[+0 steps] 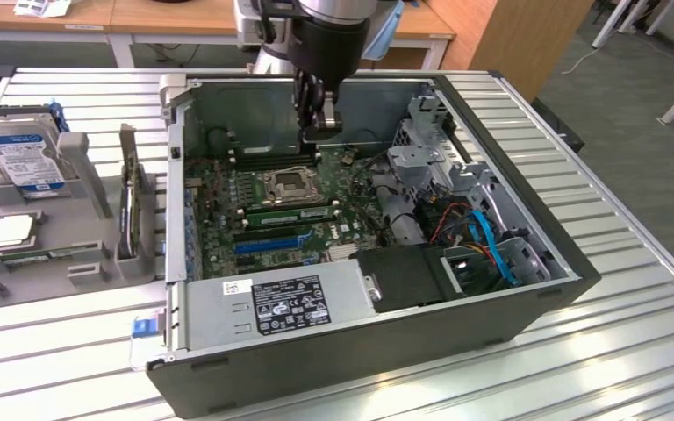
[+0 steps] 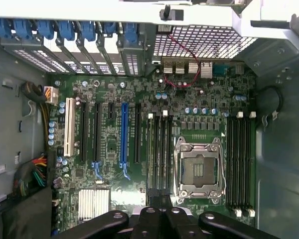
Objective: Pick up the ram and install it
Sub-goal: 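Press down the ram until it locks into place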
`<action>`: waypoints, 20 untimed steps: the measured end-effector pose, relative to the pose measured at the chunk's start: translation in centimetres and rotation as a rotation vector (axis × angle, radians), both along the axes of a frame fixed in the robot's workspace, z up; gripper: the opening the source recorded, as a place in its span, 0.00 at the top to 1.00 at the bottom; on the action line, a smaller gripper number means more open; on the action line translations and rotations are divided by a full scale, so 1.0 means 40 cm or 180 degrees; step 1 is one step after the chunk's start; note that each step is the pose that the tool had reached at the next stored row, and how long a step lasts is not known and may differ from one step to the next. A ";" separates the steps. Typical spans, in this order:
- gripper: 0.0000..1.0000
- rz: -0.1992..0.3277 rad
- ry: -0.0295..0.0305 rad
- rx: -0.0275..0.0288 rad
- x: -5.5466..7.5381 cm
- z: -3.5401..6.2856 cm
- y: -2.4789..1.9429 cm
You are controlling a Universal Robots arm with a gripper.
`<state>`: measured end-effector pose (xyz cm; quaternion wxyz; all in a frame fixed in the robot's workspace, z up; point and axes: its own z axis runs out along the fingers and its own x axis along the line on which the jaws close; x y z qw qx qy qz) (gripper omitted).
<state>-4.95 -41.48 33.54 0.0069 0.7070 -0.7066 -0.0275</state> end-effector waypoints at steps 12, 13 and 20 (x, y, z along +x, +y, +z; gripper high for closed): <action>0.90 0.0000 0.0000 0.0000 0.008 0.000 0.000; 0.90 0.0000 0.0000 0.0000 0.008 0.000 0.000; 0.90 -0.0038 0.0000 0.0000 0.008 0.000 0.000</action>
